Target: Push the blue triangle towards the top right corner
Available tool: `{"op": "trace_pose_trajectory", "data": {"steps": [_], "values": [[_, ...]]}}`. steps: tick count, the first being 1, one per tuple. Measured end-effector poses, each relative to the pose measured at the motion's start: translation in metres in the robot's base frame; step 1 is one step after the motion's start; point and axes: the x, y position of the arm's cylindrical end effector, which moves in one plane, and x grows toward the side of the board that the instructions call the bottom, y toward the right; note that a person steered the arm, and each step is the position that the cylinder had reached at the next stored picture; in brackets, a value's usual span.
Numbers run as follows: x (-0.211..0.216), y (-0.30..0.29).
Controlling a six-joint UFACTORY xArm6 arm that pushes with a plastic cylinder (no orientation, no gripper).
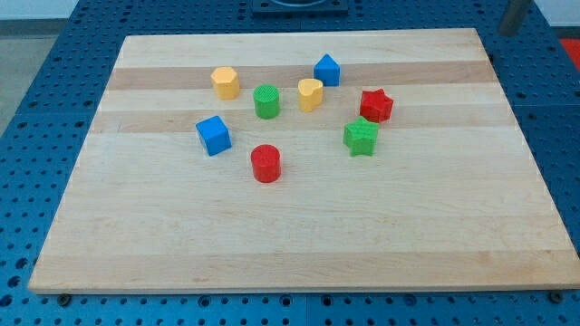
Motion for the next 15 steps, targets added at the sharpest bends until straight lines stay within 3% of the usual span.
{"op": "trace_pose_trajectory", "data": {"steps": [2, 8, 9, 11, 12, 13, 15], "values": [[0.008, -0.014], [0.054, -0.149], [0.033, -0.193], [0.054, -0.317], [0.055, -0.335], [0.094, -0.335], [0.082, -0.287]]}}
